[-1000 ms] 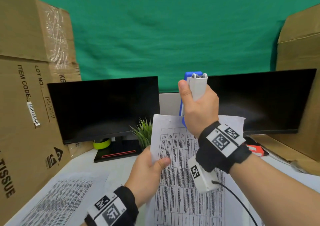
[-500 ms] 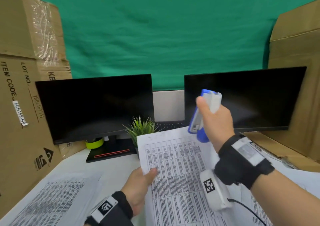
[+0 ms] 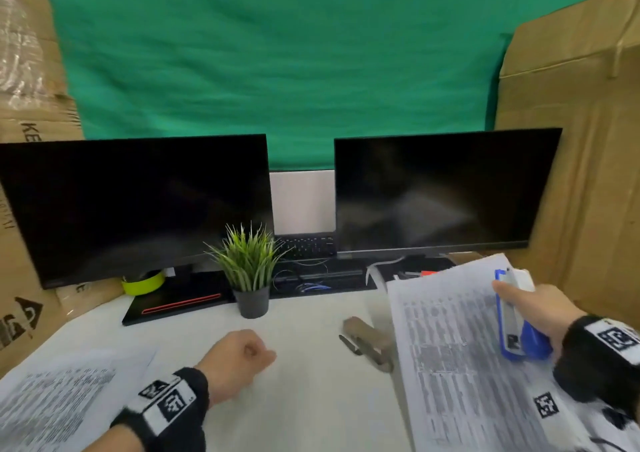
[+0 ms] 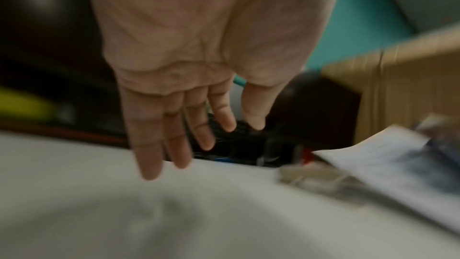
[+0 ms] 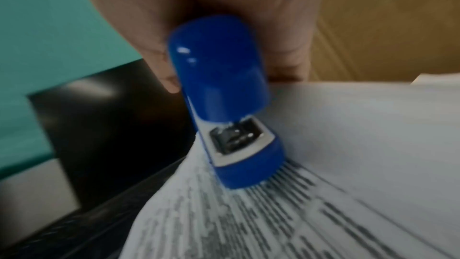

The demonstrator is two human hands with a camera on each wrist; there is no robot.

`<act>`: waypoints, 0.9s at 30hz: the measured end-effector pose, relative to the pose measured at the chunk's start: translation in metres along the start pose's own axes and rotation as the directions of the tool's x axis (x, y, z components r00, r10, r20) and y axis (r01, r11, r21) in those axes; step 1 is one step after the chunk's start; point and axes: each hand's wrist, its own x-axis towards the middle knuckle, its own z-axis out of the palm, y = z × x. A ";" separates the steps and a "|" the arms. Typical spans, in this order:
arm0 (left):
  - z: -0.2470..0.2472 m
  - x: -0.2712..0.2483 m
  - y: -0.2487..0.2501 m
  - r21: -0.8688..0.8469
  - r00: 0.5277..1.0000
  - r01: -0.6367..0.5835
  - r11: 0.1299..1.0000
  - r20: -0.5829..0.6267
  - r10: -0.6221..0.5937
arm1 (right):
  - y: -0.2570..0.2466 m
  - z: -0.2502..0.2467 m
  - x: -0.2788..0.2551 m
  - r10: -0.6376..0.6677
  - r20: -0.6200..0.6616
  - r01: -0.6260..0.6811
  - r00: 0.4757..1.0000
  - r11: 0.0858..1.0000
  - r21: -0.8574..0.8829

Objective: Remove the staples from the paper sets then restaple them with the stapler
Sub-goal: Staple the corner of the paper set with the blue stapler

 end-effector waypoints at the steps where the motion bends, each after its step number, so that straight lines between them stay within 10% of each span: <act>1: -0.013 0.004 -0.017 0.182 1.000 0.014 0.983 -0.028 -0.010 | 0.009 -0.011 0.015 -0.004 -0.077 -0.007 0.997 0.991 -0.131; 4: -0.054 0.008 -0.067 0.552 0.986 0.160 0.818 -0.054 -0.157 | 0.023 -0.016 0.045 -0.091 -0.183 -0.010 0.979 0.874 -0.486; 9: -0.103 -0.013 -0.124 0.696 0.911 0.387 0.605 -0.189 -0.366 | -0.006 0.066 -0.005 -0.080 0.229 0.176 0.970 0.882 -0.436; 15: -0.102 -0.033 -0.144 0.622 0.893 0.437 0.649 -0.218 -0.393 | -0.018 0.176 -0.033 -0.115 0.643 0.548 0.758 0.647 -0.530; 20: -0.096 -0.038 -0.134 0.615 0.886 0.462 0.639 -0.349 -0.304 | -0.033 0.239 -0.042 -0.134 0.637 0.641 0.759 0.322 -0.697; 27: -0.135 -0.038 -0.123 0.423 0.823 0.472 0.773 -0.525 -0.216 | -0.042 0.281 -0.014 -0.294 0.496 0.577 0.817 0.448 -0.684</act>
